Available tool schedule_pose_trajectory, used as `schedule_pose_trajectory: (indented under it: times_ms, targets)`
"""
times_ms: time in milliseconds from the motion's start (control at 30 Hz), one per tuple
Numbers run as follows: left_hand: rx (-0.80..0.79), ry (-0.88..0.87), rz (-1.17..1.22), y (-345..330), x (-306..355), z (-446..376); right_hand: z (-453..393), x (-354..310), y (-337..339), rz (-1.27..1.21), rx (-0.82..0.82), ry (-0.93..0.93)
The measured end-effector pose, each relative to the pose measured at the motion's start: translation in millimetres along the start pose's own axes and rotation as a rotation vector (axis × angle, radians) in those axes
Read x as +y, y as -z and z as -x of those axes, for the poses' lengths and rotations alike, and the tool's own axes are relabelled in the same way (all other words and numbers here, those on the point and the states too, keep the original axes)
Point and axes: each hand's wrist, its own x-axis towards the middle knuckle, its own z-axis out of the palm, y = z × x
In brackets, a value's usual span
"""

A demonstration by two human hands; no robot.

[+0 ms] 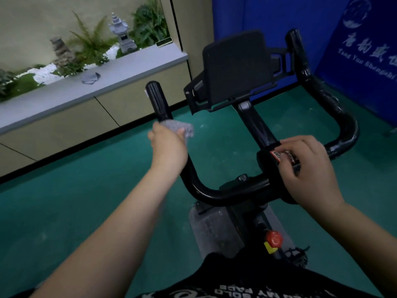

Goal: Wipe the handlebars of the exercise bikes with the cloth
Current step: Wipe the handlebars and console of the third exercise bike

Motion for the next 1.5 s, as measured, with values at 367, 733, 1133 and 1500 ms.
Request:
schedule_pose_trajectory:
  times_ms: [367, 733, 1133, 1500]
  targets:
    - [0.049, -0.244, 0.22, 11.9, 5.5, -58.6, 1.9, -9.2, -4.9, 0.03, 0.103, -0.007]
    - [0.016, -0.228, 0.34, 10.4, 12.2, -89.3, 1.4, -12.1, -7.6, 0.02, 0.169, -0.03]
    - [0.098, -0.39, 0.181, 45.2, -1.0, 11.5, 0.5, -1.0, -0.1, 0.015, 0.075, 0.001]
    - [-0.323, -0.778, -0.041, -54.5, 82.2, 49.8, 3.1, 15.5, 1.5, -0.065, 0.076, 0.033]
